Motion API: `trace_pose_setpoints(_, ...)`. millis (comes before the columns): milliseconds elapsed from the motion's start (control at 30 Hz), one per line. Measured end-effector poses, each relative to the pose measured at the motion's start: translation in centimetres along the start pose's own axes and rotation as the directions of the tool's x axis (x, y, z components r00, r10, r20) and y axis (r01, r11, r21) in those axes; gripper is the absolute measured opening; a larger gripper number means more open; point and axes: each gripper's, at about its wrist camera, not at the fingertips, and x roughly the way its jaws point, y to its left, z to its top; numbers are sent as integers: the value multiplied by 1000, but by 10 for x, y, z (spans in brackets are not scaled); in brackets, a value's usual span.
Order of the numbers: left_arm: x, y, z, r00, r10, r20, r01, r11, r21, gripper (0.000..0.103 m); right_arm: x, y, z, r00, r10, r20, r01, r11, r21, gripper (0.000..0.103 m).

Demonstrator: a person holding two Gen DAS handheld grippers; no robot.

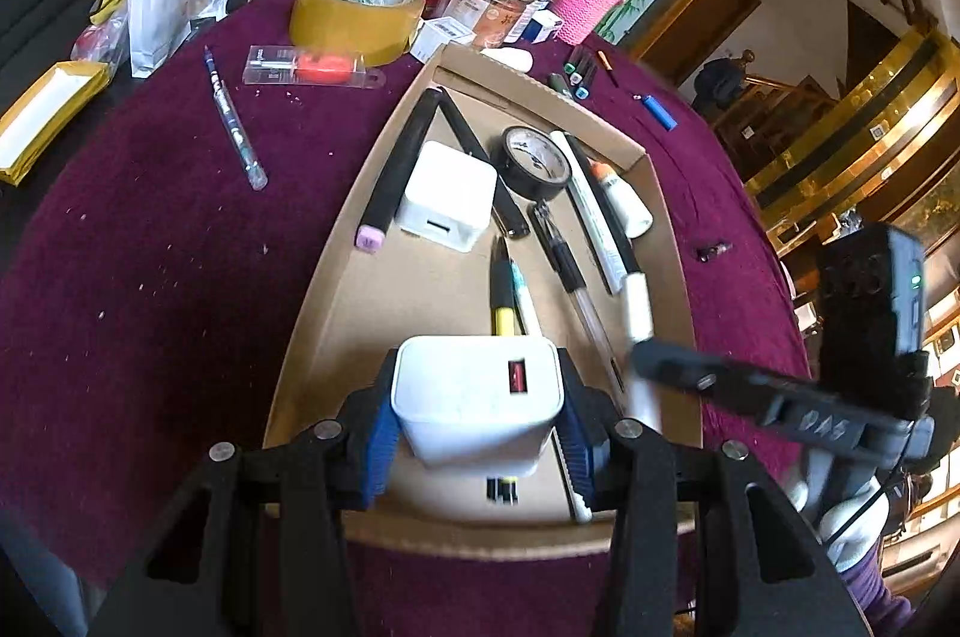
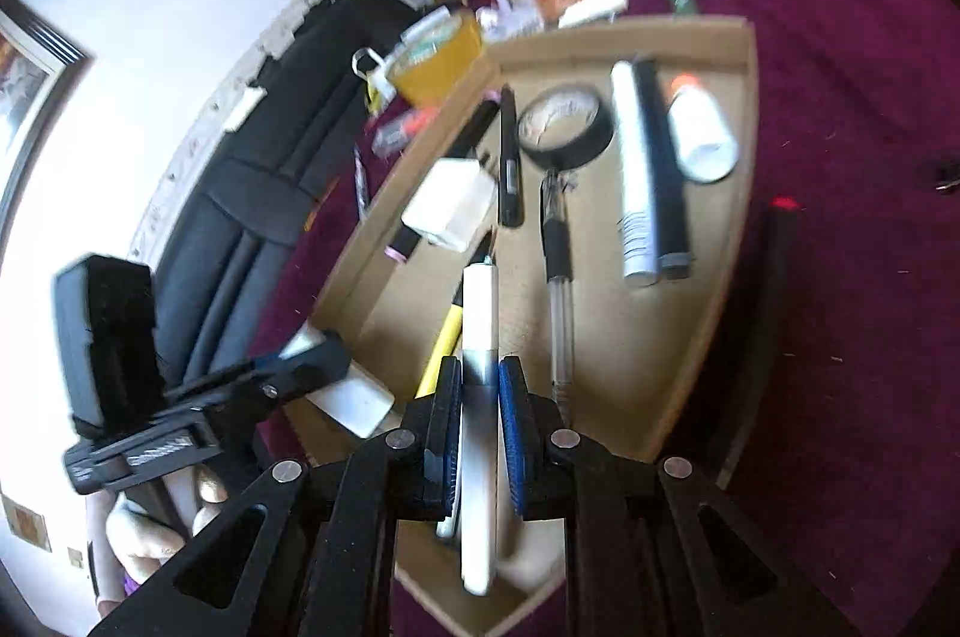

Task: Organize rigid objects
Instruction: 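Carry the charger and white stick into the tray and release both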

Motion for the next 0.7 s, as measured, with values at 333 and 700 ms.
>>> trace_pose_setpoints(333,3,-16,2,997,59,51,-60,998,34,61,16,9,5,984,-180,-3,179,979,-102,18)
trace_pose_setpoints(700,-43,-37,-6,965,105,239,-123,991,60,82,-14,28,-7,956,-247,161,277,938,-207,61)
